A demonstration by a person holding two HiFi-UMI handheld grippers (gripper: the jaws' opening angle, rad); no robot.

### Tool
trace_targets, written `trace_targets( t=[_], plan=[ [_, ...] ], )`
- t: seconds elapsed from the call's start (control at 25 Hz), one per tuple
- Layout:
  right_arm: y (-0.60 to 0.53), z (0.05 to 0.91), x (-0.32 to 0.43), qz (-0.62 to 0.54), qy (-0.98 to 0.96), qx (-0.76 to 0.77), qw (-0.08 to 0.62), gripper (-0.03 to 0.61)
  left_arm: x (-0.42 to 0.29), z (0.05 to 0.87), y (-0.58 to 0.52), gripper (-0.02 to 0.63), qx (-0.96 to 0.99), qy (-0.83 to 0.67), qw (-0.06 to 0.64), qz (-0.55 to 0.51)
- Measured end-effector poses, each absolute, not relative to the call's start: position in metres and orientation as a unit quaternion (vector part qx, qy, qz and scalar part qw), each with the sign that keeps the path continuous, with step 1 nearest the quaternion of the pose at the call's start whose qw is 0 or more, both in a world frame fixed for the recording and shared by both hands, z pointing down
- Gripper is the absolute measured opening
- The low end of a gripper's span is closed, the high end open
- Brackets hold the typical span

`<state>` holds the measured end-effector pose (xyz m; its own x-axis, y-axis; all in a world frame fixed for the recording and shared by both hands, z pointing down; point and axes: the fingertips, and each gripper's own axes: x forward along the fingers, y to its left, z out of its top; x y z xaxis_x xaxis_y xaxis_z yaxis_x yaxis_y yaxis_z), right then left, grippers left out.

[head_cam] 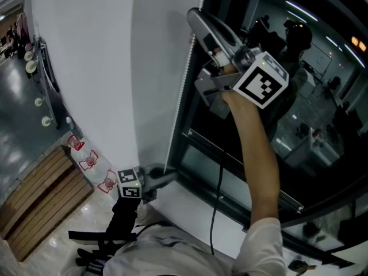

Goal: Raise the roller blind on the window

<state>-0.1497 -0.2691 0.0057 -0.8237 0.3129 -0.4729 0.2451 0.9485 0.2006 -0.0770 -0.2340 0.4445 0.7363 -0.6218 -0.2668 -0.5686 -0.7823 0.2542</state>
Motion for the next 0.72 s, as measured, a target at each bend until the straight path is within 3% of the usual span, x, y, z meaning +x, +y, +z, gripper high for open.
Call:
trace_targets(
  t=[0.4,0.72],
  plan=[
    [-0.268,0.02,-0.143,0.028,0.951,0.15,0.269,0.012,-0.072,0.447,-0.234,-0.002,0.931,-0.315,0.083,-0.166],
    [-0.267,0.094,-0.159,0.016,0.964,0.144,0.223,0.012,-0.069,0.448,-0.233,-0.002,0.933,-0.311,0.086,-0.16]
  ],
)
